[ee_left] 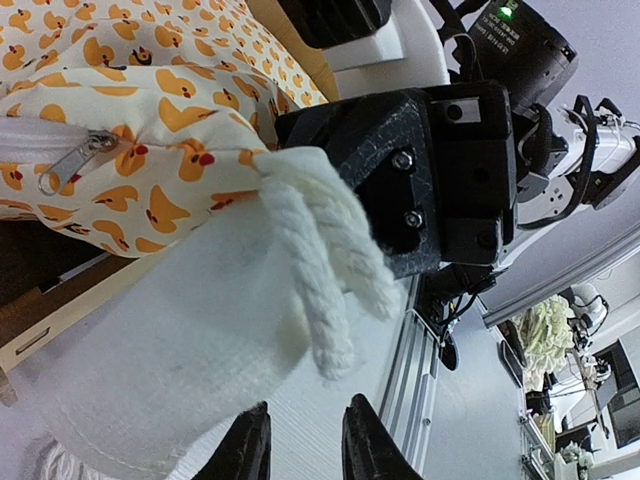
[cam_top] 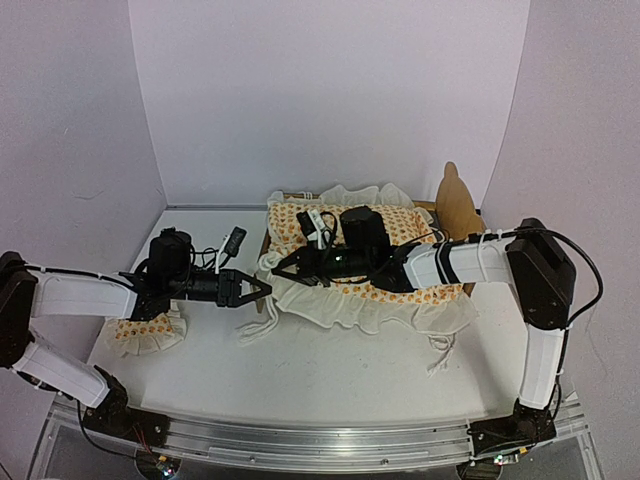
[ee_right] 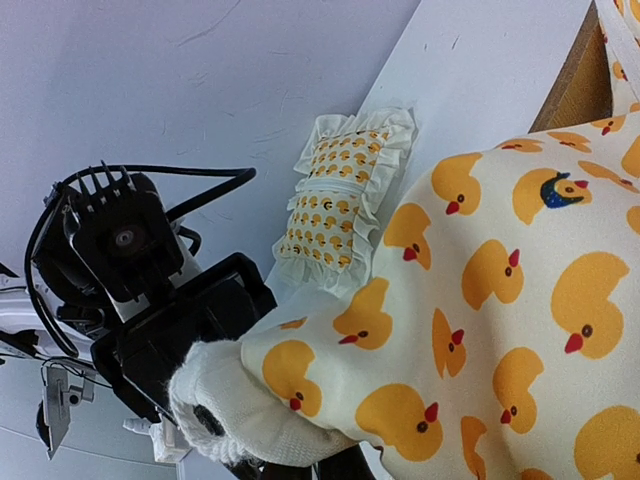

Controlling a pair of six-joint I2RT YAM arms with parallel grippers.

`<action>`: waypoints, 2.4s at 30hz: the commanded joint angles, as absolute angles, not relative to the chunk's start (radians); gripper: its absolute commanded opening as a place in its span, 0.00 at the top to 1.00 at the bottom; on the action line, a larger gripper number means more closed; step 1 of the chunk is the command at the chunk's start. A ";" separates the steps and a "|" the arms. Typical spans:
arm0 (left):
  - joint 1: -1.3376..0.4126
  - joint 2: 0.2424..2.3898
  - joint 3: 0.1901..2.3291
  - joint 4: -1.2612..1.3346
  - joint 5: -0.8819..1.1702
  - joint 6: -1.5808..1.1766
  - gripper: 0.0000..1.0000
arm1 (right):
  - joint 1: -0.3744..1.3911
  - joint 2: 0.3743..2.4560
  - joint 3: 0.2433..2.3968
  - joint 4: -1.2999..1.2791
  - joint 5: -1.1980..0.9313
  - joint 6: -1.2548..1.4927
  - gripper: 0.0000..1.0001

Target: Set up the pet bed

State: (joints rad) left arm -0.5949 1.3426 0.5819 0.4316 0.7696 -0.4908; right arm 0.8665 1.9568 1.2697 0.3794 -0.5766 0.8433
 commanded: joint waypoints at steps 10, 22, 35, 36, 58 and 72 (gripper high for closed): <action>-0.595 1.292 0.603 0.487 0.621 -0.495 0.67 | 0.870 1.880 1.272 0.453 -0.614 0.860 1.00; -0.594 1.329 0.634 0.484 0.667 -0.495 0.76 | 0.870 1.873 1.266 0.470 -0.625 0.874 1.00; -0.584 1.293 0.627 0.464 0.659 -0.483 0.99 | 0.859 1.862 1.238 0.472 -0.632 0.875 1.00; -0.579 1.275 0.618 0.451 0.656 -0.479 1.00 | 0.854 1.864 1.232 0.468 -0.641 0.880 1.00; -0.545 1.603 1.340 -0.130 0.232 -0.073 1.00 | 0.622 1.741 1.276 -0.142 -0.347 0.536 1.00; -0.544 1.675 1.575 -0.176 0.388 -0.081 1.00 | 0.525 1.729 1.363 -0.230 -0.424 0.462 1.00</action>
